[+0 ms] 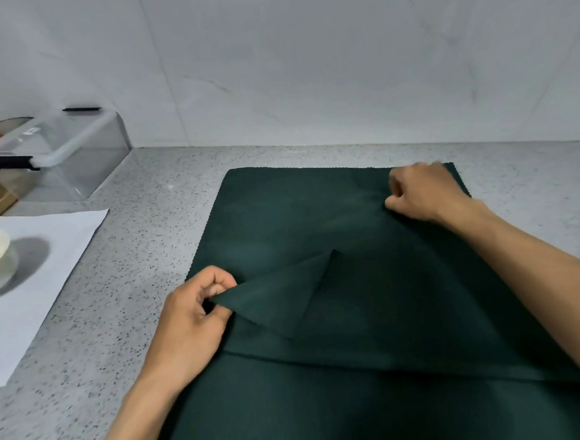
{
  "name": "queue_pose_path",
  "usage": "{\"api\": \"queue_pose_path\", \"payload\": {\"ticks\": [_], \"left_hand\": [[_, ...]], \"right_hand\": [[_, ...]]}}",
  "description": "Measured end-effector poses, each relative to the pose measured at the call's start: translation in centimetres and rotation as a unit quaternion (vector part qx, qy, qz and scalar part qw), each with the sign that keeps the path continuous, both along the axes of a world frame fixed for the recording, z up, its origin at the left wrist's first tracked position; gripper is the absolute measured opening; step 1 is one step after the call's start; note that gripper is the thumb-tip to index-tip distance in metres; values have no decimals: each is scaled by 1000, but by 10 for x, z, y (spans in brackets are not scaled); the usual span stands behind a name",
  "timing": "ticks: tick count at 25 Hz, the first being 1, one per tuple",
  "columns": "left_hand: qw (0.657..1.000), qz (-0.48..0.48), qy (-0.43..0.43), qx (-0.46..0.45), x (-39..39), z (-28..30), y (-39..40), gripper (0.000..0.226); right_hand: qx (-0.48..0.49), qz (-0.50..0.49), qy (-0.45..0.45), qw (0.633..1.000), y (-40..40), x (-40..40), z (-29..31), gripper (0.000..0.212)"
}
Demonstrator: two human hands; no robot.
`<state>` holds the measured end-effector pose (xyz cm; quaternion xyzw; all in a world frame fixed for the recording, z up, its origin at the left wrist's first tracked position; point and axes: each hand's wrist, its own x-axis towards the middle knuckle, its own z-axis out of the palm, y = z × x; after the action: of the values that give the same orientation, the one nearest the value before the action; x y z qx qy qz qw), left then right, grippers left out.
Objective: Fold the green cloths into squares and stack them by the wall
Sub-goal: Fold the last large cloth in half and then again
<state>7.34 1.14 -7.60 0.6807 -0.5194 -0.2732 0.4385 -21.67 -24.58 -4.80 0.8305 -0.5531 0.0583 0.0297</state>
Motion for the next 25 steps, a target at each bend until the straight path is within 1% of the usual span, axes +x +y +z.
{"api": "queue_pose_path", "payload": {"ticks": [1, 2, 3, 4, 5, 6, 7, 8, 9, 11, 12, 13, 14, 15, 17, 18, 19, 20, 21, 22, 23, 24, 25], "left_hand": [[1000, -3, 15, -6, 1, 1, -2, 12], [1000, -4, 23, -5, 2, 0, -5, 15], [1000, -3, 22, 5, 3, -1, -9, 19], [1000, -4, 13, 16, 5, -2, -11, 23], [1000, -7, 3, 28, 7, -2, -12, 26], [999, -13, -8, 41, 10, -2, -11, 27], [998, -22, -22, 48, 11, -1, -9, 26], [998, -29, -47, 44, 12, 0, -6, 26], [996, -32, -78, 32, 11, 1, -4, 28], [991, -55, -124, 8, 1, 5, -1, 34], [987, -77, -143, 6, -4, 7, 0, 38], [983, -97, -154, 3, -9, 9, 1, 42], [982, -112, -150, -2, -11, 10, 1, 45], [984, -127, -123, -10, -11, 11, 4, 47], [988, -141, -62, -11, -4, 12, 16, 59], [990, -135, -45, -6, 2, 12, 25, 65], [991, -129, -33, 4, 10, 11, 36, 68], [991, -131, -13, 12, 14, 14, 48, 64], [990, -138, 19, 22, 20, 14, 60, 50], [986, -155, 58, 34, 25, 15, 72, 28], [982, -166, 78, 49, 27, 16, 81, 18], [982, -157, 83, 57, 28, 15, 88, 19], [986, -138, 79, 52, 26, 13, 89, 10]], "right_hand": [[-70, -36, 20, 997, -4, -3, 2, 12], [-120, -69, 47, 989, -7, -5, 6, 13], [-138, -88, 70, 984, -8, -7, 7, 16], [-123, -79, 75, 986, -6, -9, 10, 20], [-76, -46, 47, 995, 2, -11, 12, 24], [2, -5, -16, 1000, 15, -15, 12, 28], [80, 35, -77, 993, 31, -23, 11, 31], [135, 69, -98, 983, 52, -31, 9, 36], [176, 85, -73, 978, 73, -40, 5, 43], [225, 55, -14, 973, 103, -60, 1, 66], [242, 27, -17, 970, 113, -67, 2, 73], [253, 13, -22, 967, 118, -73, 4, 75], [263, 9, -26, 964, 122, -78, 4, 71], [268, 10, -14, 963, 127, -83, 6, 59], [255, 10, 24, 967, 141, -95, 10, 26], [244, 13, 32, 969, 148, -104, 10, 17], [237, 21, 33, 971, 160, -116, 9, 16], [241, 25, 20, 970, 176, -129, 9, 18], [264, 23, -10, 964, 190, -141, 11, 21], [305, 22, -57, 950, 206, -153, 13, 22], [355, 21, -100, 929, 220, -163, 16, 22], [392, 23, -130, 910, 230, -169, 20, 21], [401, 27, -149, 904, 233, -172, 25, 24]]}}
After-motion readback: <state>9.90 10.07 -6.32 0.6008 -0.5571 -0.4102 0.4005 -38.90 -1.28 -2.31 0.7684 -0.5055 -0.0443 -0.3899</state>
